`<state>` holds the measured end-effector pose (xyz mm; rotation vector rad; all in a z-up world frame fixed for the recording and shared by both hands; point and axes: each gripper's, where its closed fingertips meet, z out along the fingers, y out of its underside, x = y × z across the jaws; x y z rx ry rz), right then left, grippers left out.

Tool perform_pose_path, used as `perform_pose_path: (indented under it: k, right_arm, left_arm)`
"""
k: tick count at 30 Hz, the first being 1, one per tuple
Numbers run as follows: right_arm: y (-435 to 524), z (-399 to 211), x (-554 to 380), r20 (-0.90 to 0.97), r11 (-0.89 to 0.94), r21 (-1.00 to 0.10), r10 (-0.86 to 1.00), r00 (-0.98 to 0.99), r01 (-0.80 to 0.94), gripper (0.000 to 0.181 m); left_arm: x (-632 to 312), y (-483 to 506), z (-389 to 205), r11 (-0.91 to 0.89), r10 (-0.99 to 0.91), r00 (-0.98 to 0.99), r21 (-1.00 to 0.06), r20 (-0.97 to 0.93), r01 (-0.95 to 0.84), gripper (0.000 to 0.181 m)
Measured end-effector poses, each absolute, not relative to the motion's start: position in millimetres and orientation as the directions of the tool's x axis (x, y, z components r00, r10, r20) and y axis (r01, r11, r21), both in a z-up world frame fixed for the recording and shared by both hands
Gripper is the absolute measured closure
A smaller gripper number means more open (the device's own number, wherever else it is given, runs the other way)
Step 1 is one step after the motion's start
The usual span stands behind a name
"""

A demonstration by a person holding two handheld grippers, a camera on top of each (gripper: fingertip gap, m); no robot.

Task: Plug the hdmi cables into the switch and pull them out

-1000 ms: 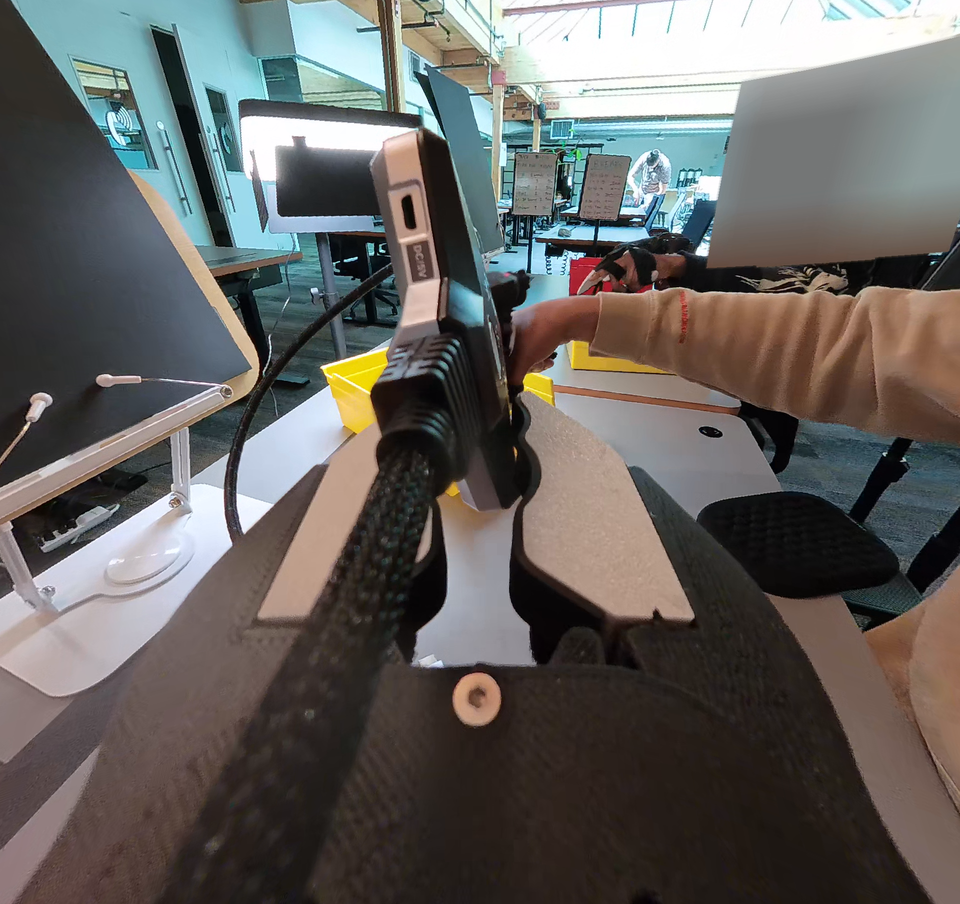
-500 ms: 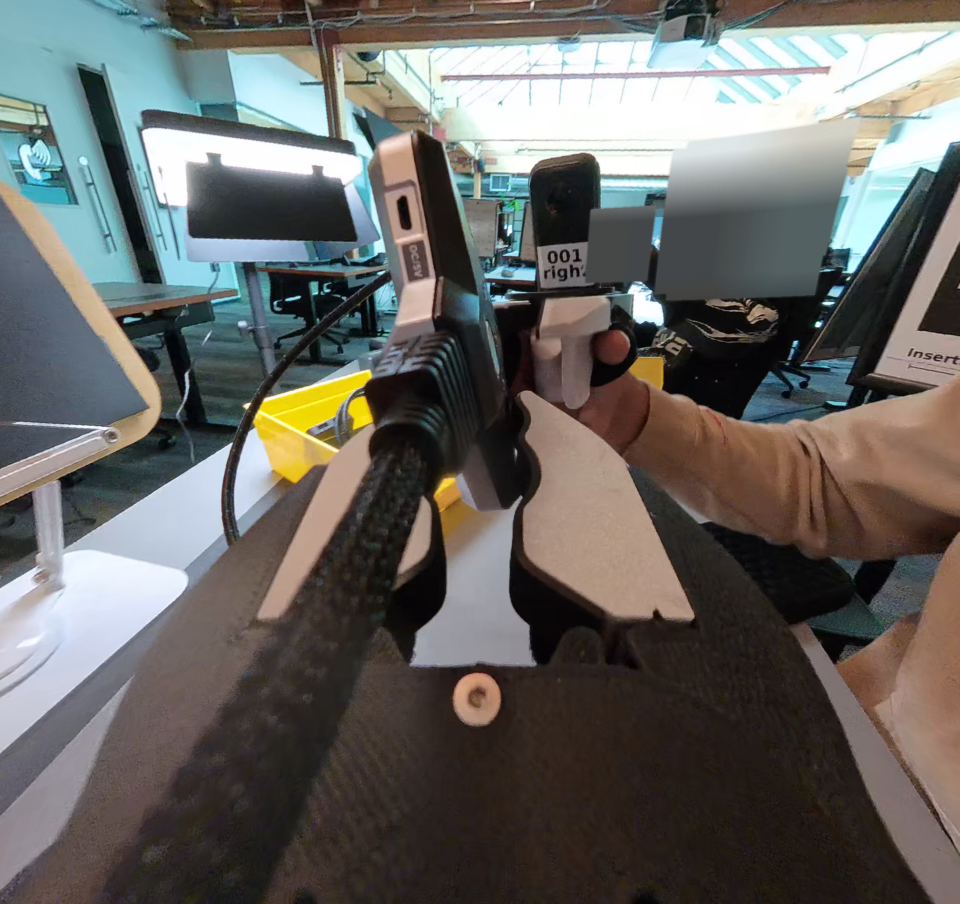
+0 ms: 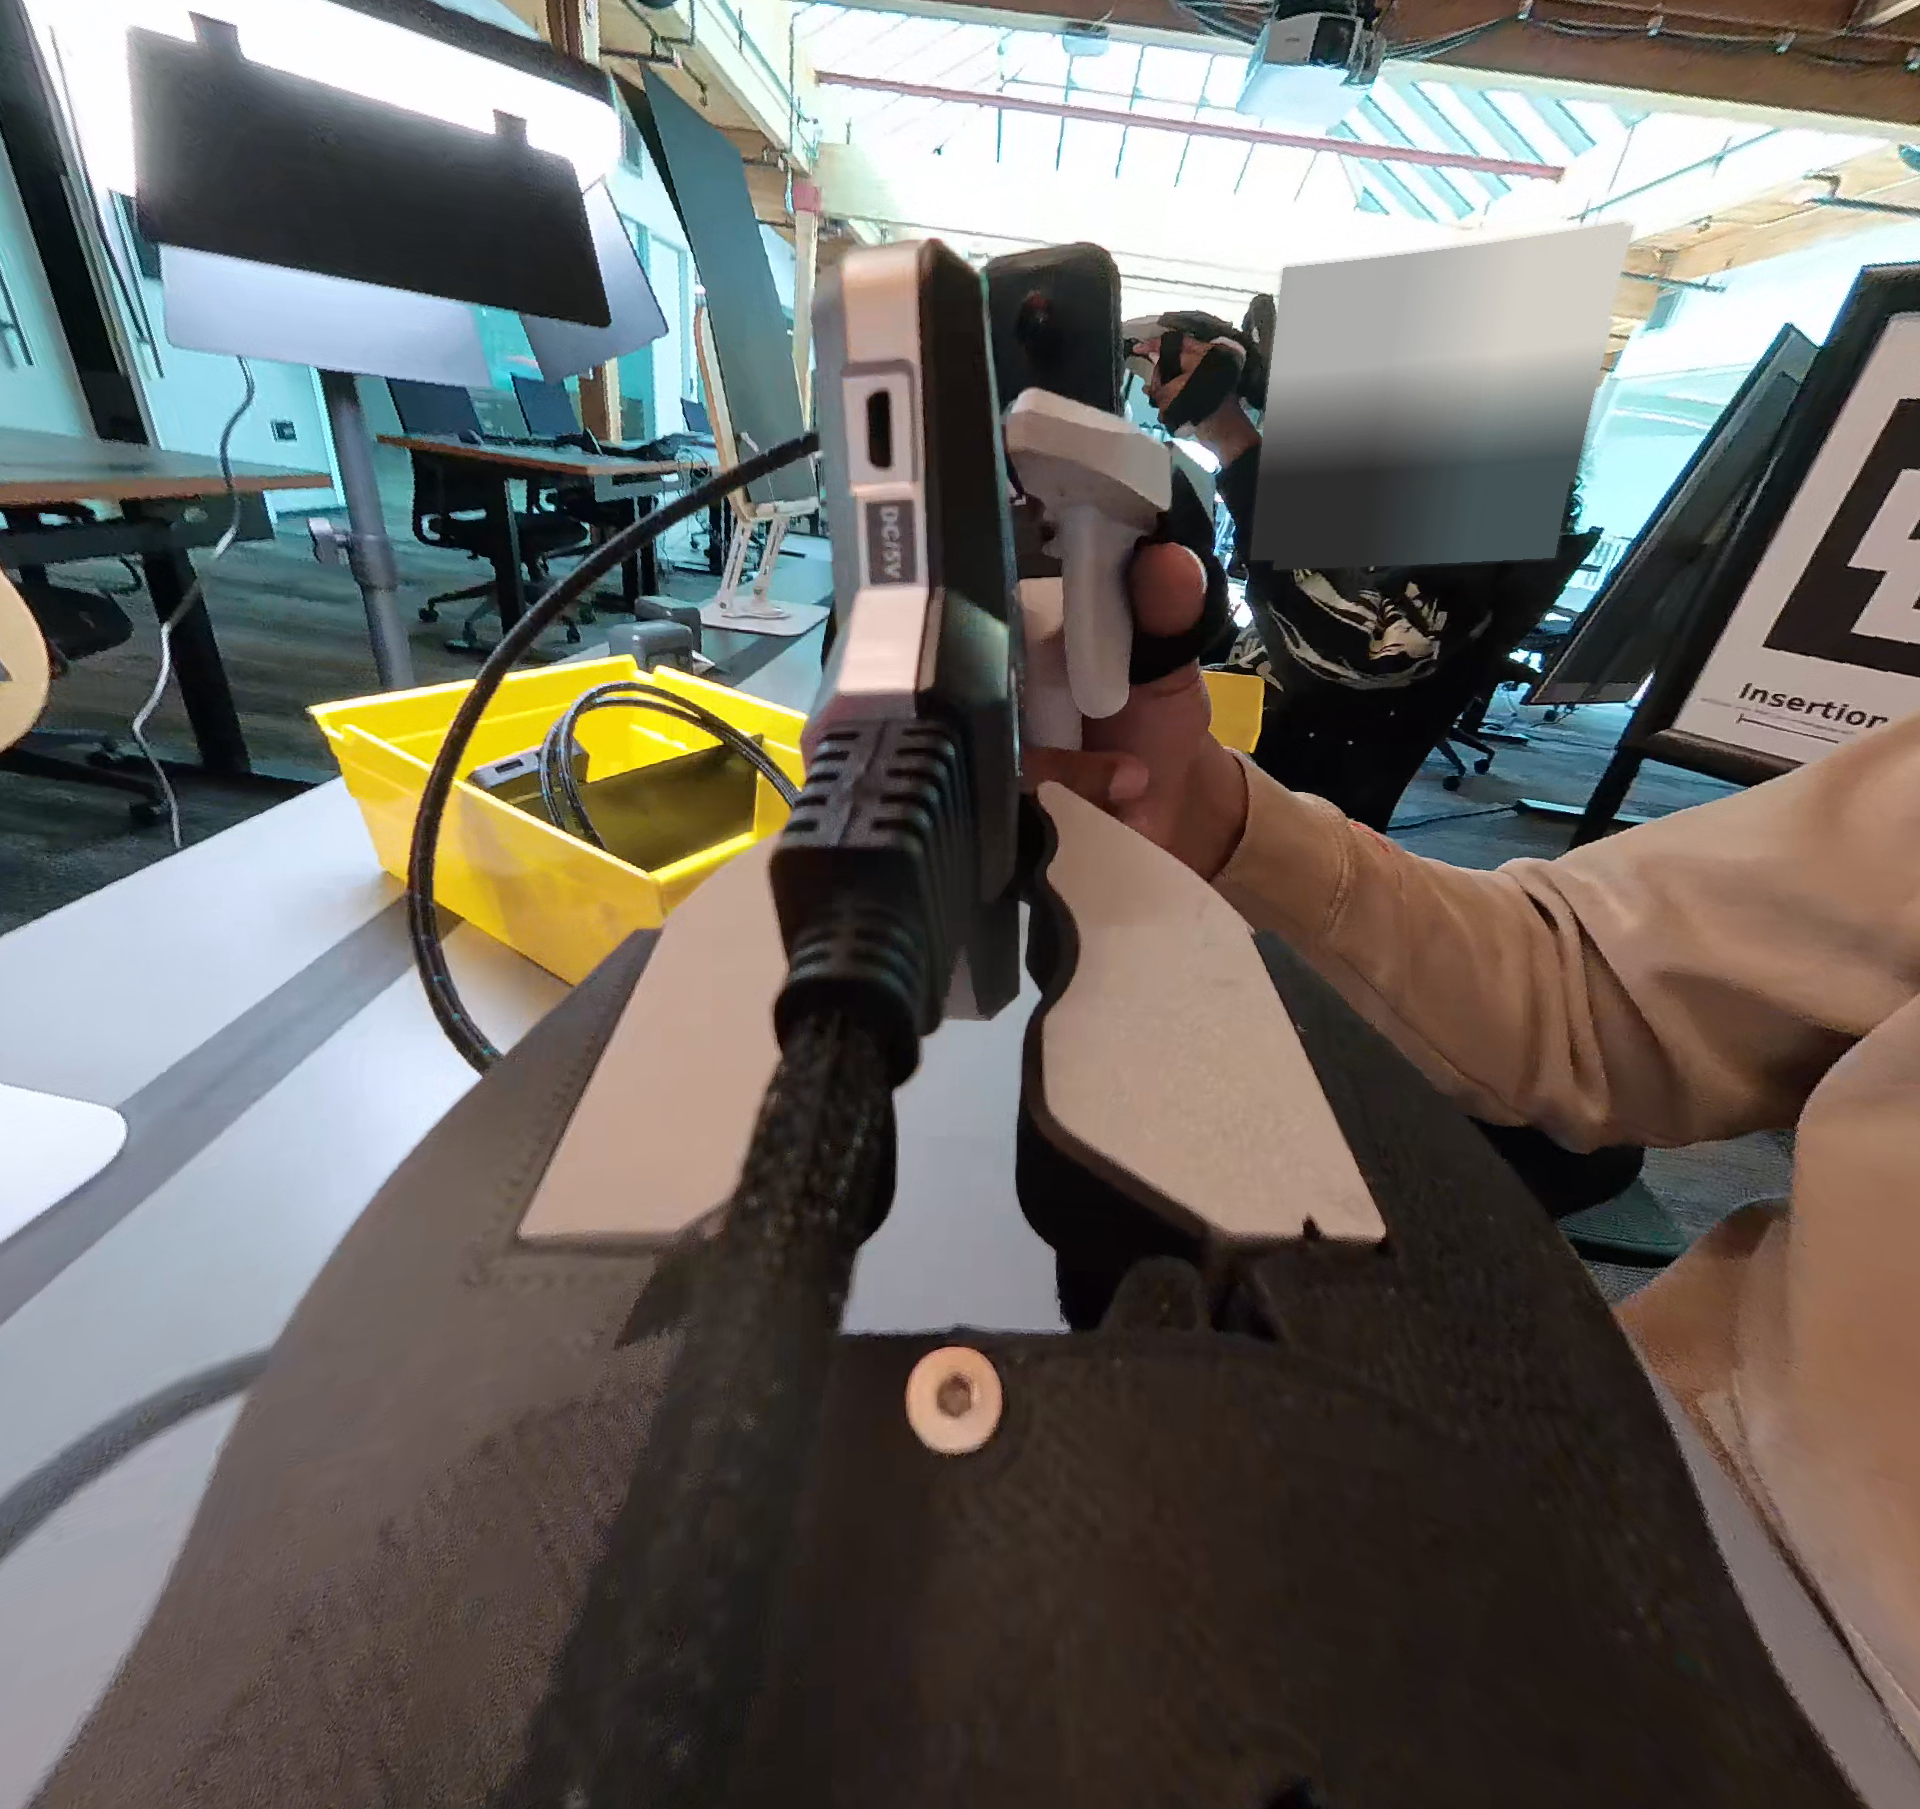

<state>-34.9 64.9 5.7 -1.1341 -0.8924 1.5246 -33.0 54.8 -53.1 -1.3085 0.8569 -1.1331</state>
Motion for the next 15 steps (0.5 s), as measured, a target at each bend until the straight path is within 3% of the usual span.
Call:
perform_pose_path:
  k: [6,10,12,15]
  right_arm:
    - [66.0,-1.3,-27.7,-0.129,-0.129,-0.967,0.992,-0.013,-0.218,0.17]
    - [72.2,7.8,-10.6,-0.122,-0.118,-0.963,0.992,0.002,-0.243,0.17]
    - [77.0,10.8,2.4,-0.119,-0.112,-0.963,0.993,0.017,-0.245,0.17]
    - [83.7,11.0,19.0,-0.106,-0.092,-0.969,0.993,0.049,-0.227,0.17]
  left_arm:
    - [-26.8,52.0,-58.7,-0.189,-0.953,0.219,-0.975,0.21,0.114,0.158]
    - [-30.3,24.8,-79.1,-0.314,-0.949,0.07,-0.942,0.308,-0.12,0.15]
    - [-37.4,2.7,-88.6,-0.258,-0.964,0.0,-0.93,0.267,-0.263,0.152]
    - [-47.9,-16.5,-77.7,-0.105,-0.993,-0.021,-0.941,0.118,-0.322,0.151]
